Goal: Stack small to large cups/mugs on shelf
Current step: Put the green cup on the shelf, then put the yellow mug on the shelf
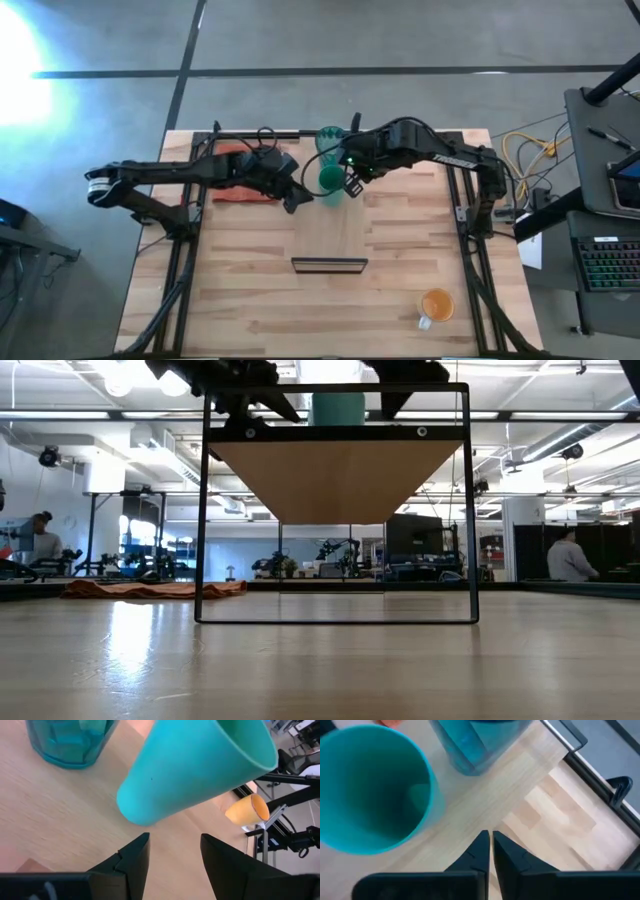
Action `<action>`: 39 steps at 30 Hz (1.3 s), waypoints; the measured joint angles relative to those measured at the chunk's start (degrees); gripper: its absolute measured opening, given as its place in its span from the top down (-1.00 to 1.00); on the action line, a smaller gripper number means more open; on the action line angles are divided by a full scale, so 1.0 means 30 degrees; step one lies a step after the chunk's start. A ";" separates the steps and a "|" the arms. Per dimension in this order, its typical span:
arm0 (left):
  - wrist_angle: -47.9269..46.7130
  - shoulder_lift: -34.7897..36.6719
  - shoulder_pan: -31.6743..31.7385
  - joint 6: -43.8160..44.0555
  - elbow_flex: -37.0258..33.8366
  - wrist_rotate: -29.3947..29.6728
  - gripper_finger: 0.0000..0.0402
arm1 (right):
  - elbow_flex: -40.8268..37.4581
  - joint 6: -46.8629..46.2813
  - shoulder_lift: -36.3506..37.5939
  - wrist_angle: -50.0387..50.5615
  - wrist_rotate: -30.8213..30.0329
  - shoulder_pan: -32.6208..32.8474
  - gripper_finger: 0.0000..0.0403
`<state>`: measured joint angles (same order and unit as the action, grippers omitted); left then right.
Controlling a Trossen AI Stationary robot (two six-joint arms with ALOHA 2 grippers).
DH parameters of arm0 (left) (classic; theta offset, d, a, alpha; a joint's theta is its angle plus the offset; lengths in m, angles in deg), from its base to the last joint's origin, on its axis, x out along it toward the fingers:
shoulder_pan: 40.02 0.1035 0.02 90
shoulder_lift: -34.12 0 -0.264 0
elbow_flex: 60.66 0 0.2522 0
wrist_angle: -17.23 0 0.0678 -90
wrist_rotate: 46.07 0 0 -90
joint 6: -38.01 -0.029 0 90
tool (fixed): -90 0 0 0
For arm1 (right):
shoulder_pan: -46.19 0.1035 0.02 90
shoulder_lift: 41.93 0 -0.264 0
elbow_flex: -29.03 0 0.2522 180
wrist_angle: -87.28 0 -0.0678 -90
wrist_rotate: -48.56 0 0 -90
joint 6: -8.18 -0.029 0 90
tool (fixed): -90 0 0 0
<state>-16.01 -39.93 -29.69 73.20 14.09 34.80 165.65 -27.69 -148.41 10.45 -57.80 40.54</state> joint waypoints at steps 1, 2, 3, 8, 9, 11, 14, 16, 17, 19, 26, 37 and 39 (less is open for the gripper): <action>-0.0014 0.0108 0.0000 -0.0003 -0.0077 0.0166 0.19 | -0.0162 -0.0034 0.0002 -0.0152 0.0012 0.0000 0.95; -0.0026 0.0209 0.0000 -0.0015 -0.0135 0.0256 0.19 | -0.0309 -0.0002 0.0002 -0.0436 0.0118 -0.0007 0.95; -0.0007 0.0290 0.0000 -0.0011 -0.0184 0.0316 0.19 | -0.0426 0.0071 0.0002 -0.0854 0.0405 -0.0007 0.95; -0.0036 0.0359 0.0015 0.0108 -0.0491 0.0451 0.19 | -0.0681 0.0411 0.0002 -0.2369 0.1486 0.0033 0.96; -0.0105 0.0359 0.0015 0.0127 -0.0514 0.0451 0.19 | -0.0681 0.0411 0.0002 -0.2450 0.1486 0.0044 0.96; -0.0176 0.0359 0.0015 0.0135 -0.0533 0.0451 0.19 | -0.0681 0.0393 0.0007 -0.2451 0.1558 0.0044 0.96; -0.0186 0.0359 0.0015 0.0135 -0.0573 0.0491 0.19 | -0.0685 0.0457 0.0009 -0.2464 0.2017 0.0036 0.96; -0.0189 0.0359 0.0015 0.0142 -0.0581 0.0518 0.19 | -0.0690 0.0531 -0.0028 -0.2534 0.2130 0.0045 0.96; -0.0182 0.0359 0.0015 0.0135 -0.0587 0.0524 0.19 | -0.0696 0.0549 -0.0028 -0.2566 0.2172 0.0051 0.96; -0.0189 0.0359 0.0015 0.0142 -0.0587 0.0522 0.19 | -0.0711 0.0560 -0.0055 -0.2597 0.2256 0.0052 0.96; -0.0182 0.0359 0.0015 0.0142 -0.0624 0.0662 0.19 | -0.0718 0.0613 -0.0018 -0.2561 0.1859 0.0051 0.96; -0.0159 0.0359 0.0015 -0.0143 -0.0624 0.0655 0.19 | -0.0718 -0.0116 0.1742 0.0189 0.0438 0.0584 0.95; -0.0141 0.0359 0.0015 -0.0415 -0.0624 0.0655 0.19 | -0.0868 -0.0650 0.2315 0.0154 0.0542 0.1029 0.91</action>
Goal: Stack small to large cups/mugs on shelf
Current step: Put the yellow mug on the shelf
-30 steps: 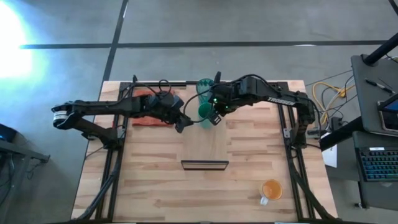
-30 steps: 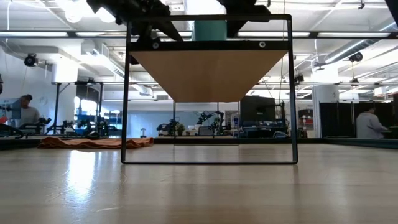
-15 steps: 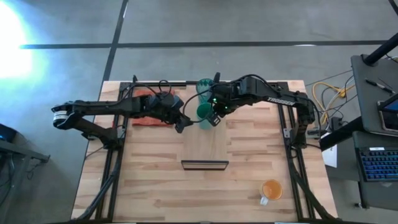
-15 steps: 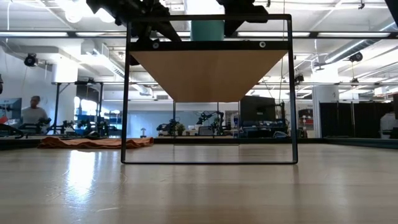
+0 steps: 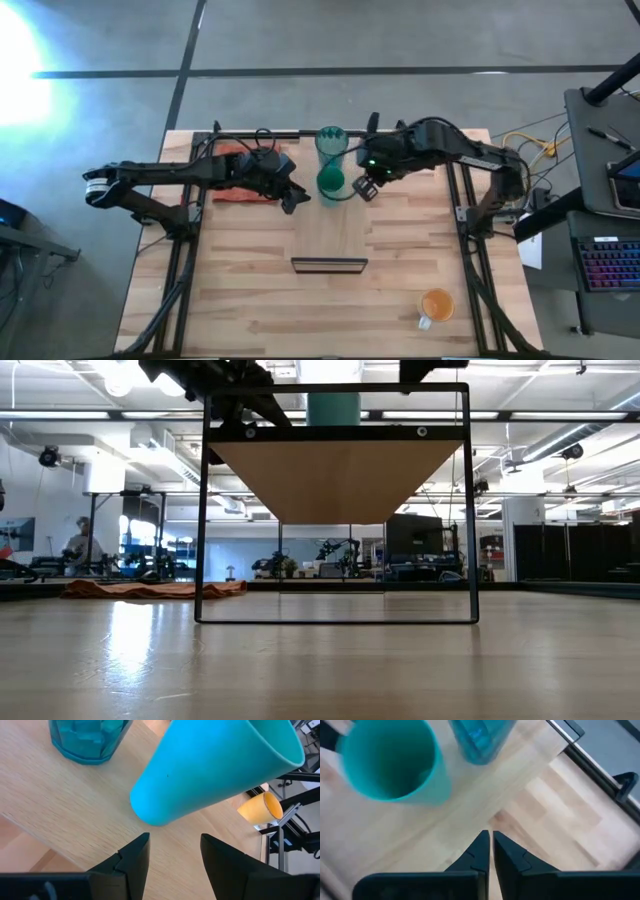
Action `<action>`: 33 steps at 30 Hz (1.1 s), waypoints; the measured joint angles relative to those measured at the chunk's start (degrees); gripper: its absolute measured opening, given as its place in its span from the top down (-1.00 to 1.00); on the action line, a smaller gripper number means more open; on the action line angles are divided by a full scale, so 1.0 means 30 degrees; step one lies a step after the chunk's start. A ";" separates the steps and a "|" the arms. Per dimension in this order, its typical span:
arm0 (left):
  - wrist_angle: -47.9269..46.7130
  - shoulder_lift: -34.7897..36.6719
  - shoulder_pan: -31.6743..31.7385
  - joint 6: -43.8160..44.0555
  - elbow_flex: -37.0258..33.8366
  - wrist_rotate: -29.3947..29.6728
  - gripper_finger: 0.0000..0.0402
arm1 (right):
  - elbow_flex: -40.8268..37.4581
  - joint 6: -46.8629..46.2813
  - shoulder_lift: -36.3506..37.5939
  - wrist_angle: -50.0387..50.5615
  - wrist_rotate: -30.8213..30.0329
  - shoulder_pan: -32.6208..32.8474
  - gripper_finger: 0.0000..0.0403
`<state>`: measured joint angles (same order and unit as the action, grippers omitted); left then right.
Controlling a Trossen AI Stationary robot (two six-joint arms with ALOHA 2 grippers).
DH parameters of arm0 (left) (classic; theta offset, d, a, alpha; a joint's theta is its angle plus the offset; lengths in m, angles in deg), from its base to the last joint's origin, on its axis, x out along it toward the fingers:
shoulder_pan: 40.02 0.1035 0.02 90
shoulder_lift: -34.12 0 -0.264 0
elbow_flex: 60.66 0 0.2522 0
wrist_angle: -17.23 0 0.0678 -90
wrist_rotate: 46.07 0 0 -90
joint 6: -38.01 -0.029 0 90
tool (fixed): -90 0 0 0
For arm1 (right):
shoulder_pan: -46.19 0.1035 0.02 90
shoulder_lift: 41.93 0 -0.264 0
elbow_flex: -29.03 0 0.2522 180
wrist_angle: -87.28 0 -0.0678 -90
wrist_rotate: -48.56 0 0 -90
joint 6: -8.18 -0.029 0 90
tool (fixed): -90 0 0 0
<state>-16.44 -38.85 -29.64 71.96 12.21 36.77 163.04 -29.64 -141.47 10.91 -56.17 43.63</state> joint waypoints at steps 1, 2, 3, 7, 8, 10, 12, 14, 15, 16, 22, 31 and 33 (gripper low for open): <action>-0.0004 0.0024 0.0000 -0.0018 0.0000 -0.0005 0.19 | -0.0178 -0.0325 0.0325 0.0025 0.0273 0.0263 0.87; -0.0004 0.0063 0.0000 -0.0027 0.0000 -0.0002 0.19 | -0.0373 -0.0716 0.0625 0.0059 0.0636 0.0583 0.83; -0.0004 0.0099 0.0000 -0.0066 0.0000 -0.0007 0.19 | -0.0603 -0.1187 0.0901 0.0036 0.0886 0.0976 0.78; 0.0039 0.0219 0.0000 -0.0493 -0.0072 -0.0007 0.19 | -0.2085 -0.3773 0.2121 0.0005 0.1656 0.2946 0.54; -0.0013 0.0224 0.0000 -0.0576 -0.0073 -0.0007 0.19 | -0.2521 -0.4560 0.2420 0.0041 0.1908 0.3494 0.49; -0.0019 0.0233 0.0000 -0.0619 -0.0069 -0.0015 0.19 | -0.3537 -0.6311 0.3058 0.0029 0.2334 0.4617 0.39; -0.0026 0.0248 -0.0007 -0.0818 -0.0057 -0.0016 0.19 | -0.4695 -0.8146 0.3717 0.0048 0.2592 0.5807 0.31; -0.0026 0.0255 -0.0007 -0.0950 -0.0051 -0.0029 0.19 | -0.5907 -1.0106 0.4317 0.0048 0.2631 0.7122 0.27; -0.0026 0.0262 -0.0007 -0.0964 -0.0071 -0.0088 0.19 | -0.6541 -1.1346 0.4620 0.0038 0.2659 0.7784 0.26; -0.0032 0.0262 -0.0002 -0.1041 -0.0085 -0.0202 0.19 | -0.7185 -1.2646 0.4946 0.0043 0.2782 0.8430 0.25; -0.0048 0.0269 -0.0015 -0.1111 -0.0087 -0.0608 0.19 | -1.0998 -2.1141 0.6487 0.0076 0.4183 1.2280 0.26; -0.0077 0.0270 -0.0015 -0.1104 -0.0087 -0.0735 0.19 | -1.3706 -3.0087 0.7056 -0.0575 0.5142 1.6866 0.28; -0.0063 0.0266 -0.0011 -0.1085 -0.0080 -0.0736 0.19 | -1.4114 -3.0393 0.6959 -0.1269 0.5626 1.7277 0.29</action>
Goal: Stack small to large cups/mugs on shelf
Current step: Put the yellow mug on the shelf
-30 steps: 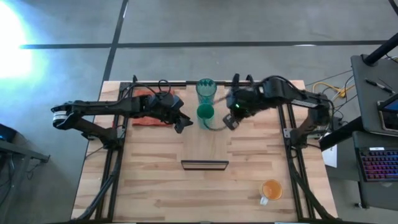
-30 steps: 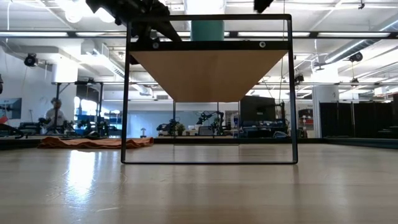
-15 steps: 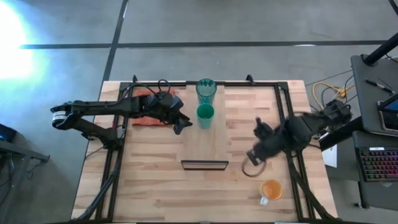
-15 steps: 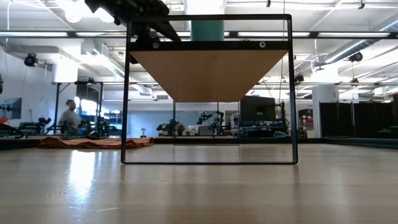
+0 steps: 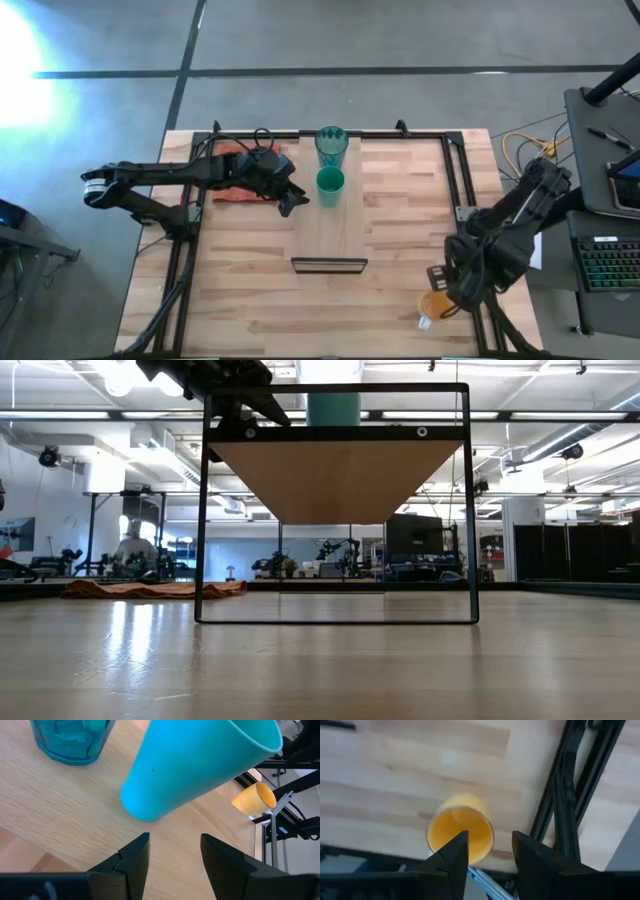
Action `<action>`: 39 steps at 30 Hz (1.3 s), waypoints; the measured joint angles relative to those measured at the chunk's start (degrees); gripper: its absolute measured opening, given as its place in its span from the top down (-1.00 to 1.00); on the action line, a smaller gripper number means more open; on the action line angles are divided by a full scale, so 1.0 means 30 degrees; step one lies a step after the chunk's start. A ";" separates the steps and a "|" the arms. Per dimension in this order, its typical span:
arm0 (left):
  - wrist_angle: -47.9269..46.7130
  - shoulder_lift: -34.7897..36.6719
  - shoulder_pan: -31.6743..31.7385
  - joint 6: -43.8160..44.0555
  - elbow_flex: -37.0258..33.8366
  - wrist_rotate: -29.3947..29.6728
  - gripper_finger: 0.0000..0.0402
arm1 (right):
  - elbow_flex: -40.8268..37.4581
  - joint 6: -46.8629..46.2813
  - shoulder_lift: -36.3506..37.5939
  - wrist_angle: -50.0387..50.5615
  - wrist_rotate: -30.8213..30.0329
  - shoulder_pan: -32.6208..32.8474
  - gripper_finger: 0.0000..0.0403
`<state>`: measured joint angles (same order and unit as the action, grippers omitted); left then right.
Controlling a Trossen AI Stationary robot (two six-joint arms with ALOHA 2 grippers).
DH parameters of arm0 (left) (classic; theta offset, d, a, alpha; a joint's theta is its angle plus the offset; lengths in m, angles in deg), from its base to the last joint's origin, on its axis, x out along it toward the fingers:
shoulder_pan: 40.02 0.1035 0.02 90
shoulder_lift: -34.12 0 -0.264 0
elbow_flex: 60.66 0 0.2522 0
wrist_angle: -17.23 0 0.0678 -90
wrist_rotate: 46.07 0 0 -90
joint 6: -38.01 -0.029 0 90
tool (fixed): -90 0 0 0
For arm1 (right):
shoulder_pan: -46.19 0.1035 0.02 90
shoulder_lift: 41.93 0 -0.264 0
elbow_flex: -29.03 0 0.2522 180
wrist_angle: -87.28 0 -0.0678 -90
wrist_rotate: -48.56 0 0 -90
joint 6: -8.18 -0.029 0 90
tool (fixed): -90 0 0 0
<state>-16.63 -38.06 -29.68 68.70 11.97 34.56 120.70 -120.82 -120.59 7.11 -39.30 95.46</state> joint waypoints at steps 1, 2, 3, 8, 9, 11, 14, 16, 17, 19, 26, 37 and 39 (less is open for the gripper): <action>0.0000 0.0004 -0.0001 0.0007 0.0000 0.0000 0.19 | -0.0250 -0.0018 -0.0077 -0.0437 0.0200 0.0141 0.29; -0.0003 0.0000 0.0001 0.0012 0.0000 0.0000 0.19 | -0.0554 -0.0027 -0.0193 -0.0914 0.0370 0.0247 0.29; -0.0005 0.0004 -0.0002 0.0020 -0.0002 0.0000 0.19 | -0.0896 -0.0076 -0.0314 -0.1413 0.0557 0.0327 0.30; 0.0016 -0.0002 0.0018 0.0139 0.0044 -0.0015 0.19 | -0.2515 -0.0131 -0.0891 -0.3774 0.1319 0.0506 0.30; 0.0016 0.0004 0.0014 0.0155 0.0038 -0.0014 0.19 | -0.2753 -0.0158 -0.1017 -0.3906 0.1430 0.0506 0.30; -0.0017 0.0002 0.0011 0.0168 0.0022 -0.0021 0.19 | -0.3053 -0.0166 -0.1267 -0.3878 0.1496 0.0506 0.30; -0.0102 0.0004 0.0011 0.0185 0.0067 -0.0184 0.19 | -0.3429 -0.0144 -0.1317 -0.3924 0.1493 0.0498 0.30; -0.0082 0.0004 0.0011 0.0228 0.0117 -0.0217 0.19 | -0.3735 -0.0071 -0.1310 -0.4072 0.1538 0.0604 0.30; -0.0084 0.0004 0.0011 0.0325 0.0117 -0.0219 0.19 | -0.3931 -0.0070 -0.1317 -0.4068 0.1697 0.0729 0.30; -0.0073 0.0001 0.0011 0.0613 0.0084 -0.0219 0.19 | -0.4391 -0.0077 -0.1310 -0.4199 0.2129 0.1039 0.30; -0.0095 -0.0003 0.0011 0.0659 0.0015 -0.0219 0.19 | -0.5580 -0.0574 -0.1253 -0.6268 0.2405 0.1985 0.30; 0.0009 0.0001 0.0027 0.0709 0.0015 -0.0217 0.19 | -0.5181 -0.0335 -0.1193 -0.6422 0.1402 0.1948 0.32; 0.0000 -0.0003 0.0054 0.0725 0.0015 -0.0219 0.19 | -0.5167 -0.0341 -0.1215 -0.6393 0.1402 0.1950 0.33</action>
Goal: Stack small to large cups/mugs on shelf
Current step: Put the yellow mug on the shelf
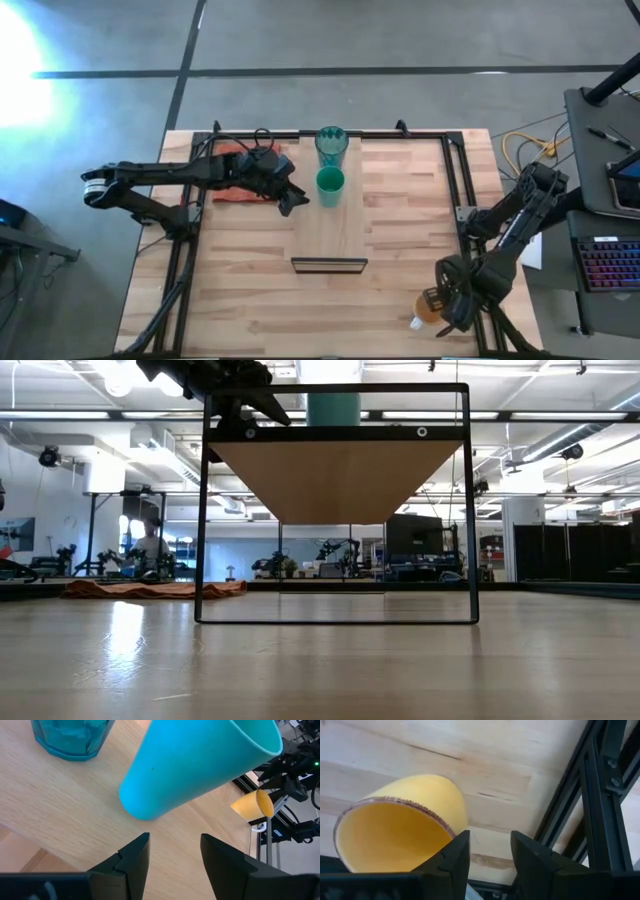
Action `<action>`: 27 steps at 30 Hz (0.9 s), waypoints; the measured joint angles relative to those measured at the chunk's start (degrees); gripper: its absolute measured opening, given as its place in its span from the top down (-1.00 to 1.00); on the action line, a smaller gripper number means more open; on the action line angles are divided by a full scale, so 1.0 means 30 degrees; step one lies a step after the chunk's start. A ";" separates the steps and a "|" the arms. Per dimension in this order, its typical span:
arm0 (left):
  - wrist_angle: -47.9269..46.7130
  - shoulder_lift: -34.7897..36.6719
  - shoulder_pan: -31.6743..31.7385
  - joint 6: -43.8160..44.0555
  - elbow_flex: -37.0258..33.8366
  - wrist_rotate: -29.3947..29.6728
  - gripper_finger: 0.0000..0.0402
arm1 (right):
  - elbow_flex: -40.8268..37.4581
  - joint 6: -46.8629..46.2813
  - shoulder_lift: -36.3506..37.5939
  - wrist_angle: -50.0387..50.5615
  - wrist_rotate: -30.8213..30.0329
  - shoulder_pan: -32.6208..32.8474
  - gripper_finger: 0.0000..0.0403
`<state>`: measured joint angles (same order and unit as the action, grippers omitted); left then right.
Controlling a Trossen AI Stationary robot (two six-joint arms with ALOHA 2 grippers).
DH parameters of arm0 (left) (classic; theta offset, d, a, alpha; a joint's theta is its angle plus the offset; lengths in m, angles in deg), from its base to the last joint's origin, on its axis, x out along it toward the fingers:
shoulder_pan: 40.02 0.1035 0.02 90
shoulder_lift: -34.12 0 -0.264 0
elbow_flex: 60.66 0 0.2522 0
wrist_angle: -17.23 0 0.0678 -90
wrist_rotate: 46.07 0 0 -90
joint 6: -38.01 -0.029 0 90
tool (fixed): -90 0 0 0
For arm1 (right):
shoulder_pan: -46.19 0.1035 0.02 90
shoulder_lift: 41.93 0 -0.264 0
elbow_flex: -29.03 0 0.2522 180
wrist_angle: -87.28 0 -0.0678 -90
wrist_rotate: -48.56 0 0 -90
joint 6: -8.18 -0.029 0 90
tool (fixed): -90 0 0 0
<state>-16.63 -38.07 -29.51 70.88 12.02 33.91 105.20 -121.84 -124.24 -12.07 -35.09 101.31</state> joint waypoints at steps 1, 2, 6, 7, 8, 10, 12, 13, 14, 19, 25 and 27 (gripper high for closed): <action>0.0007 0.0000 0.0000 0.0000 0.0000 0.0000 0.19 | 0.0000 0.0000 0.0000 -0.0013 0.0007 0.0007 0.33; -0.0013 0.0000 0.0000 0.0000 0.0000 0.0000 0.19 | 0.0000 0.0000 0.0000 0.0014 0.0015 0.0029 0.33; -0.0002 0.0000 0.0000 0.0000 0.0000 0.0000 0.19 | 0.0000 -0.0079 0.0000 0.0796 0.0008 0.0042 0.33; 0.0015 0.0001 0.0000 0.0000 0.0000 0.0000 0.19 | 0.0000 -0.0095 0.0000 0.1177 0.0007 0.0042 0.33; 0.0015 0.0000 0.0000 0.0027 0.0000 0.0000 0.19 | -0.0005 -0.0102 -0.0002 0.1541 0.0007 0.0035 0.33; 0.0015 0.0006 0.0000 0.0285 0.0000 0.0001 0.19 | -0.0067 -0.0086 0.0000 0.1914 -0.0091 0.0035 0.33; 0.0013 0.0004 0.0000 0.0367 0.0000 0.0002 0.19 | -0.0053 0.0112 0.0018 0.1717 -0.0218 0.0035 0.33; 0.0019 0.0000 0.0000 0.0392 0.0000 0.0004 0.19 | 0.0032 0.0278 0.0024 0.1657 -0.0346 0.0042 0.33; 0.0022 0.0004 0.0000 0.0430 -0.0004 0.0000 0.19 | 0.0166 0.0523 0.0029 0.1553 -0.0578 0.0042 0.32; 0.0015 0.0000 0.0000 0.0430 -0.0044 0.0007 0.19 | 0.0960 0.1008 0.0036 0.1692 -0.2369 -0.0001 0.32; 0.0022 0.0000 0.0000 0.0430 -0.0044 0.0233 0.19 | 0.1262 0.2242 -0.0064 0.0781 -0.2994 -0.0001 0.33; 0.0022 0.0000 0.0007 0.0430 -0.0051 0.0241 0.19 | 0.1073 0.2720 -0.0118 0.0603 -0.2980 -0.0001 0.34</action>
<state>-16.56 -38.07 -29.49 72.17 11.86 34.63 108.42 -113.68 -124.59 -10.26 -44.03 101.30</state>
